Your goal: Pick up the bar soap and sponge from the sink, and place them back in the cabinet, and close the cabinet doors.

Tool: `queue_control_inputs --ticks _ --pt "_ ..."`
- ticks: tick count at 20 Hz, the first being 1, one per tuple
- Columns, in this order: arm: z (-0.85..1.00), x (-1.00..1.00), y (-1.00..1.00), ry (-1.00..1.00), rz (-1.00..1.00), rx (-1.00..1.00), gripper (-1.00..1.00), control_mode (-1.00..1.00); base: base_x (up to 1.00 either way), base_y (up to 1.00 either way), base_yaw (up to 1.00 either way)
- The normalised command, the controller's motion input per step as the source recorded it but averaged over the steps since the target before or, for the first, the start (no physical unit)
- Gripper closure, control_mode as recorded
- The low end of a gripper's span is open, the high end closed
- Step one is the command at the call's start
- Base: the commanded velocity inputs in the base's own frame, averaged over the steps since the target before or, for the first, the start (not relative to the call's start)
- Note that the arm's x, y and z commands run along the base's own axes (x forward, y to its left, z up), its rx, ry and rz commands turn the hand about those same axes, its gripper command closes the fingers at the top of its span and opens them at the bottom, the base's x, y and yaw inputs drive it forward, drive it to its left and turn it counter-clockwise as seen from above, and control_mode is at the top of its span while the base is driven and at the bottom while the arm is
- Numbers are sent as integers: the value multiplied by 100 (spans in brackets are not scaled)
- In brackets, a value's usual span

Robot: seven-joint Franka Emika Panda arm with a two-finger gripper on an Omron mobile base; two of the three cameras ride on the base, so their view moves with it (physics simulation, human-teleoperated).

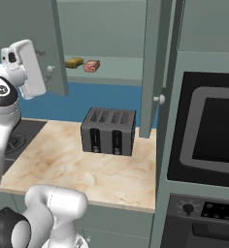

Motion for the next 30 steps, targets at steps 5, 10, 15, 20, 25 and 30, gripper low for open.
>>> queue_control_inputs --ticks 5,10,15,20,25,30 --pt "0 19 -29 0 0 0 -100 -100 0 0 0" --pt "0 6 -30 0 4 0 -100 -100 0 0 0" --pt "0 17 -24 0 1 0 -100 -100 0 0 0" --pt "0 19 -22 0 0 0 -100 -100 0 0 0" --pt "0 18 -18 0 0 0 -100 -100 0 0 0" --pt "0 14 -19 0 1 0 -100 -100 0 0 0"
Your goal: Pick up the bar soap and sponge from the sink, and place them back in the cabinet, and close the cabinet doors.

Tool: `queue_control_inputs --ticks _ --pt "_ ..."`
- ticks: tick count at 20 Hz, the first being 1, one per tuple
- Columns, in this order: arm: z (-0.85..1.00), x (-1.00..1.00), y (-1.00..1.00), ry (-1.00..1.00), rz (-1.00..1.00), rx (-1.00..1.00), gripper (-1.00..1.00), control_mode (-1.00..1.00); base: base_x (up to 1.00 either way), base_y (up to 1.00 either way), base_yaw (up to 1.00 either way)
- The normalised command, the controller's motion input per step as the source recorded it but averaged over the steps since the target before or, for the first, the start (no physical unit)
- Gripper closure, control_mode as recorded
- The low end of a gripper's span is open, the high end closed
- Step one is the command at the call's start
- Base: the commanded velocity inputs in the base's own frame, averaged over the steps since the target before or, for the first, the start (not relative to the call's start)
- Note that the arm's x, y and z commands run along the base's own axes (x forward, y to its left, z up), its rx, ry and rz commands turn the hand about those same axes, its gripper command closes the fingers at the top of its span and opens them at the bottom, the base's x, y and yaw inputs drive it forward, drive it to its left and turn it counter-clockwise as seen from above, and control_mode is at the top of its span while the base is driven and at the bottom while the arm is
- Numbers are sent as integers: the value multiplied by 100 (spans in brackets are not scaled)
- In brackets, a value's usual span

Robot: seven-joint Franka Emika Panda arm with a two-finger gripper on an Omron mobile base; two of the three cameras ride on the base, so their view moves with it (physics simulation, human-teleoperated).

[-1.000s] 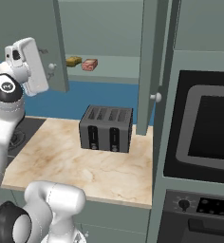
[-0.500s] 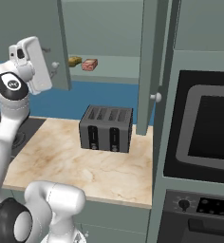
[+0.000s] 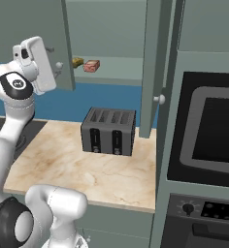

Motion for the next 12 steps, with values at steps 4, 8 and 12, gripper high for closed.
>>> queue_control_inputs --ticks 4,8,12 --pt "0 14 -17 0 0 0 -100 -100 0 0 0" --pt "0 17 -15 0 0 2 -100 -100 0 0 0" --pt "0 21 -15 0 0 3 -100 -100 0 0 0"
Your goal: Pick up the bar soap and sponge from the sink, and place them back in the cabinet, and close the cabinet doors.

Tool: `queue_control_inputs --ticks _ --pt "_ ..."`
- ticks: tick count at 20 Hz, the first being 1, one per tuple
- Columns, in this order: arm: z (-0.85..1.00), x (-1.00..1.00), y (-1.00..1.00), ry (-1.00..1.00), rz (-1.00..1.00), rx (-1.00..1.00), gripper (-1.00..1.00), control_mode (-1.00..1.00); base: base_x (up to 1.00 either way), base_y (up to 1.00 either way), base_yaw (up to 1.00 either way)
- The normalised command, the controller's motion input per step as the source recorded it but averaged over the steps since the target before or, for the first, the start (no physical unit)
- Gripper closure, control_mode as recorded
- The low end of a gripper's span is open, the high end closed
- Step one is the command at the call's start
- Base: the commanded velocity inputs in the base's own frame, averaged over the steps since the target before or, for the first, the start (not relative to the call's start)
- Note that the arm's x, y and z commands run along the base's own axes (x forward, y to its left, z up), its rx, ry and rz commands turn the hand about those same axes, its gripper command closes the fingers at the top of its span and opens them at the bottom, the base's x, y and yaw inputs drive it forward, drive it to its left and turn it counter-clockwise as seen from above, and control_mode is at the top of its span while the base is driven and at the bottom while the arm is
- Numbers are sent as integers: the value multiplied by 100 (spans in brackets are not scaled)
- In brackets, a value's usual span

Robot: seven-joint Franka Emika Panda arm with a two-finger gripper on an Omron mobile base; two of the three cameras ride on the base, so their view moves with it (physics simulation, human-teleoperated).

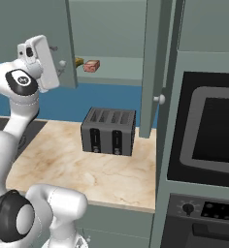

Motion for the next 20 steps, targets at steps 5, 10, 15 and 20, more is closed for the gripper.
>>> queue_control_inputs --ticks 5,10,15,20 --pt "0 21 -16 0 1 5 -100 -100 0 0 0" --pt "0 19 -14 0 1 4 -100 -100 0 0 0" --pt "0 14 -11 0 2 4 -100 -100 0 0 0" --pt "0 11 -9 0 3 4 -100 -100 0 0 0"
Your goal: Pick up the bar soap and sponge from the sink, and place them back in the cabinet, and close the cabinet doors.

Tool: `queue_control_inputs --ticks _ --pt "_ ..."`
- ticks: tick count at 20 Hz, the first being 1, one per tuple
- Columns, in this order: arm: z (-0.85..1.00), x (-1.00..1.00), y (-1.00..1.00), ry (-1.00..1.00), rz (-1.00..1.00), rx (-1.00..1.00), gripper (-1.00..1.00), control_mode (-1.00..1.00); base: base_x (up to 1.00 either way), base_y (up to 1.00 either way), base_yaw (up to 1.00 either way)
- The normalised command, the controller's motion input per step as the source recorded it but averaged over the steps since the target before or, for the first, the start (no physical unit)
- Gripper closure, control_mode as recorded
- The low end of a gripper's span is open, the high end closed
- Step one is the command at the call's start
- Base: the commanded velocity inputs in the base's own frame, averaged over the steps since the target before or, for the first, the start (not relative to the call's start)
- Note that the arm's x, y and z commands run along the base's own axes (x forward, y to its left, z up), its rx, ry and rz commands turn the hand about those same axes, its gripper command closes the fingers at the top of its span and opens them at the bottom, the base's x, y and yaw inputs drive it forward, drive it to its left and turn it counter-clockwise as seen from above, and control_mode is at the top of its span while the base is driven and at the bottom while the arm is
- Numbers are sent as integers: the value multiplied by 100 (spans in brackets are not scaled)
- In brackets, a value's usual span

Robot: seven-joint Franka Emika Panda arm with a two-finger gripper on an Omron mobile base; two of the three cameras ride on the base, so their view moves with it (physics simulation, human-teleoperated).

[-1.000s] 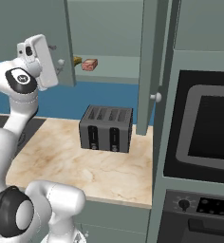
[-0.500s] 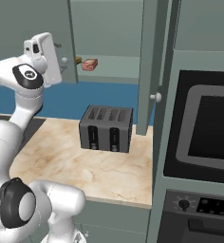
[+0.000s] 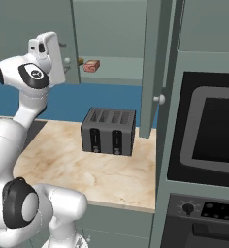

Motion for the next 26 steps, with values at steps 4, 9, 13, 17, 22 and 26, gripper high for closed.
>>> queue_control_inputs --ticks 4,9,13,17,22,26 --pt "0 8 -5 0 2 3 -100 -100 0 0 0" --pt "0 14 -8 0 2 3 -100 -100 0 0 0" --pt "0 6 -6 0 3 2 -100 -100 0 0 0" --pt "0 -14 0 0 3 0 -100 -100 0 0 0" --pt "0 -37 0 0 2 0 -100 -100 0 0 0" --pt "0 -31 0 0 2 0 -100 -100 0 0 0"
